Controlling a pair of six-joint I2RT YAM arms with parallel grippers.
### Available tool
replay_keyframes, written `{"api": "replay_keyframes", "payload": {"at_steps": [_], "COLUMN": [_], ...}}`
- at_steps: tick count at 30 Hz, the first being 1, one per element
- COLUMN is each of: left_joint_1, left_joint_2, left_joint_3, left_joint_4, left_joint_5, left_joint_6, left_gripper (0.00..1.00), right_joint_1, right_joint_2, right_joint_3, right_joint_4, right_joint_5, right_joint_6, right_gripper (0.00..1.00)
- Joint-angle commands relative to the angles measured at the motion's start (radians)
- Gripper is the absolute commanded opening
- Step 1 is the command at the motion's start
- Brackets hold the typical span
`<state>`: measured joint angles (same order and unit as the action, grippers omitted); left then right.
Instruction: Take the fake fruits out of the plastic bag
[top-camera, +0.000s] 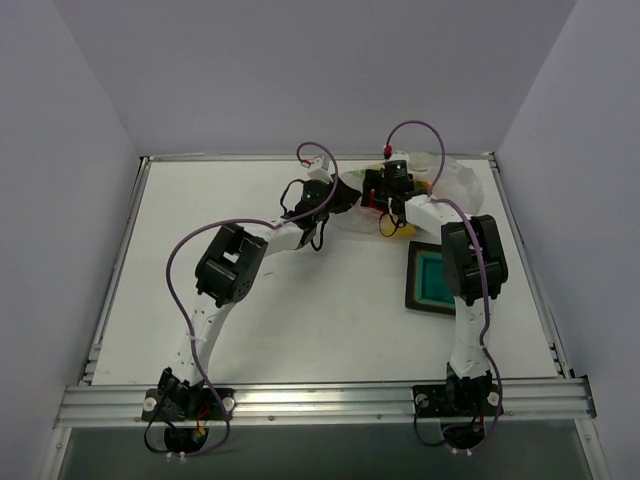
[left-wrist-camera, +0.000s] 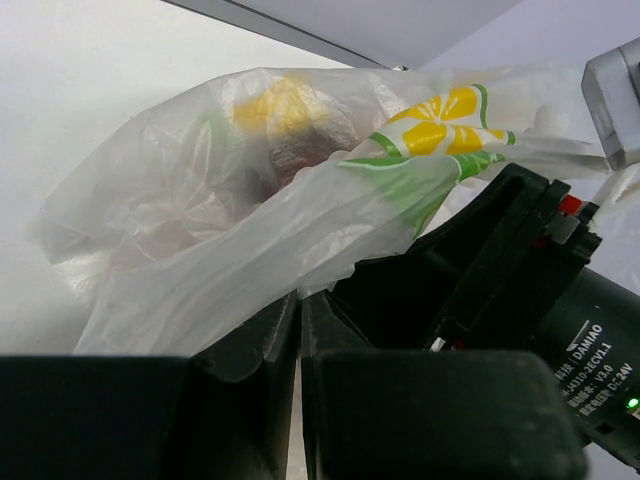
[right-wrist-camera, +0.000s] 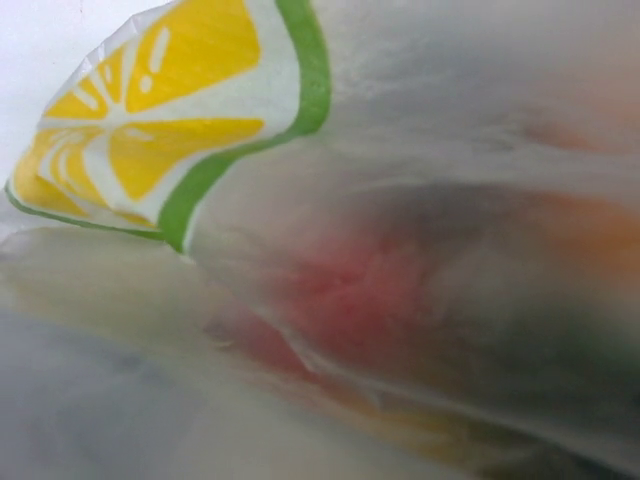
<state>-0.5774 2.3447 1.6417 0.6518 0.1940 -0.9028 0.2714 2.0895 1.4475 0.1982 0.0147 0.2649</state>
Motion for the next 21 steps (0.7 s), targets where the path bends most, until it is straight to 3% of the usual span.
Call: {"api": "replay_keyframes", "payload": {"at_steps": [1,6,21], "left_joint_1": [0.001,0.002,0.010], "left_joint_2": [-0.076,-0.076,-0.065], "left_joint_3": [0.003,0.006,0.027], "left_joint_4": [0.080,0.086,0.068], "left_joint_5": [0.024,0.035,0.036], "left_joint_6": [-0.005,-0.021,-0.005], "left_gripper": [0.03,0.02,0.02], "right_joint_1": [0.012,0.011,-0.001], "right_joint_2": [-0.103,-0.203,-0.463], "right_joint_3": [0.008,-0.077,-0.219], "right_joint_4": [0.023,0.090,0.118], "right_joint_5": [0.080,0.137,0.096], "right_joint_6": [-0.007,0.016,0.102], "right_gripper": [0.41,0.31,0.31]}}
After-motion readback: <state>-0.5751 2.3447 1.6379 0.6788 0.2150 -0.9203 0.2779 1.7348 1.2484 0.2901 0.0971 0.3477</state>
